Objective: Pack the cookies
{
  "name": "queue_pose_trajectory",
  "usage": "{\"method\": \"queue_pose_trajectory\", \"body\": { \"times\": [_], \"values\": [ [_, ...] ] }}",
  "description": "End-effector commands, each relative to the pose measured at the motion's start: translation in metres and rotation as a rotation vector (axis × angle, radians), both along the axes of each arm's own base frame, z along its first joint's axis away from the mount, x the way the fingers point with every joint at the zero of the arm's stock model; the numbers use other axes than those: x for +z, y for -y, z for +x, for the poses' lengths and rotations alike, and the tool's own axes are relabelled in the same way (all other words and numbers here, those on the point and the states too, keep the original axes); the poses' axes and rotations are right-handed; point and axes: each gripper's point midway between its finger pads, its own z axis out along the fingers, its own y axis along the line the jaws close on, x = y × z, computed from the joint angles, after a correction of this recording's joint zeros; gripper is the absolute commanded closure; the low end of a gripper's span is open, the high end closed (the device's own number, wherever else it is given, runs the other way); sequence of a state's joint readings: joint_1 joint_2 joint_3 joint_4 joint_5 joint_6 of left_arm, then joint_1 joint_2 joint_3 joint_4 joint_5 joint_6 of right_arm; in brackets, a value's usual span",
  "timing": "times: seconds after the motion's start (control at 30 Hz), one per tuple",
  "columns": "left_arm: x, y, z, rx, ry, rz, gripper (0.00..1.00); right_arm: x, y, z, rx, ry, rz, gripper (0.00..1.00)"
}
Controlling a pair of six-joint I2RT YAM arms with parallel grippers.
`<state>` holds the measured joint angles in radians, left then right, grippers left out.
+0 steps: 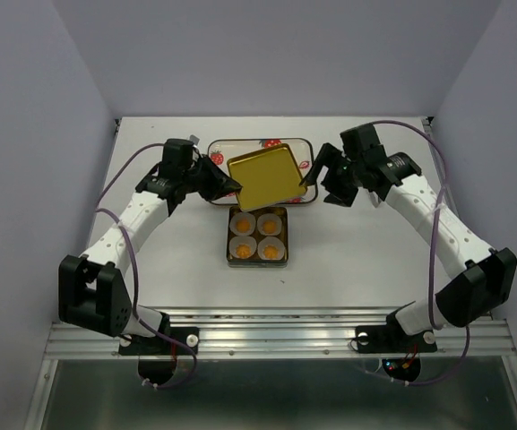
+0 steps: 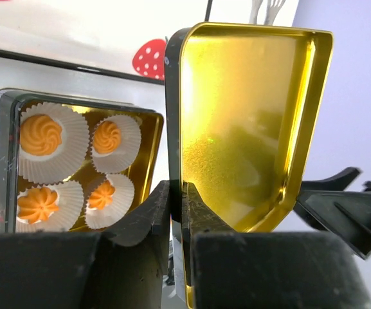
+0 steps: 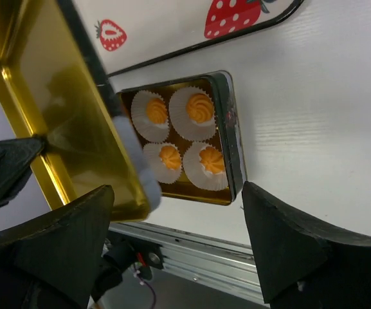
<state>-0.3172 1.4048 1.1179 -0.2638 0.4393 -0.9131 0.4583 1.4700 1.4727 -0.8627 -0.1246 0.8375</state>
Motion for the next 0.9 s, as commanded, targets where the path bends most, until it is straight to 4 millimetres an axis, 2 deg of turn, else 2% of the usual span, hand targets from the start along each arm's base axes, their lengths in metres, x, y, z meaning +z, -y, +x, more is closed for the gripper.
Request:
{"method": "queue_pose_trajectory", "body": {
  "times": [0.0, 0.07, 0.1, 0.13, 0.17, 0.23, 0.27, 0.3, 0.33, 0.4, 0.5, 0.63, 0.77, 0.8, 0.87],
  "values": [
    [0.042, 0.001, 0.002, 0.006, 0.106, -0.1, 1.0, 0.045, -0.004, 0.007, -0.097, 0.103, 0.22, 0.12],
    [0.044, -0.001, 0.004, 0.017, 0.113, -0.094, 1.0, 0.054, -0.017, 0.011, -0.108, 0.139, 0.36, 0.12],
    [0.049, 0.0, 0.006, 0.014, 0.124, -0.094, 1.0, 0.083, -0.025, 0.018, -0.087, 0.251, 0.464, 0.12],
    [0.051, 0.0, 0.007, 0.01, 0.131, -0.096, 1.0, 0.09, -0.03, 0.019, -0.081, 0.279, 0.526, 0.13],
    [0.054, 0.001, 0.008, 0.007, 0.137, -0.099, 1.0, 0.082, -0.035, 0.017, -0.089, 0.248, 0.588, 0.15],
    [0.058, 0.001, 0.009, 0.0, 0.149, -0.095, 1.0, 0.097, -0.039, 0.026, -0.085, 0.312, 0.65, 0.16],
    [0.058, 0.001, 0.009, -0.001, 0.148, -0.092, 1.0, 0.095, -0.04, 0.03, -0.077, 0.323, 0.632, 0.16],
    [0.061, 0.001, 0.009, -0.003, 0.156, -0.095, 1.0, 0.109, -0.043, 0.035, -0.058, 0.354, 0.632, 0.16],
    [0.062, 0.002, 0.008, -0.012, 0.158, -0.099, 1.0, 0.099, -0.047, 0.043, -0.058, 0.327, 0.61, 0.17],
    [0.066, 0.003, 0.008, -0.015, 0.167, -0.106, 1.0, 0.106, -0.052, 0.049, -0.029, 0.336, 0.607, 0.2],
    [0.07, 0.004, 0.007, -0.008, 0.17, -0.123, 1.0, 0.098, -0.051, 0.055, -0.051, 0.325, 0.588, 0.24],
    [0.072, 0.003, 0.006, 0.018, 0.17, -0.149, 1.0, 0.099, -0.055, 0.053, -0.04, 0.339, 0.601, 0.35],
    [0.075, 0.003, 0.005, 0.03, 0.169, -0.18, 1.0, 0.101, -0.062, 0.049, -0.008, 0.337, 0.617, 0.51],
    [0.076, 0.004, 0.005, 0.029, 0.173, -0.183, 1.0, 0.107, -0.062, 0.048, -0.004, 0.354, 0.633, 0.53],
    [0.079, 0.002, 0.006, 0.038, 0.182, -0.182, 1.0, 0.104, -0.063, 0.047, -0.005, 0.341, 0.638, 0.53]
  ]
}}
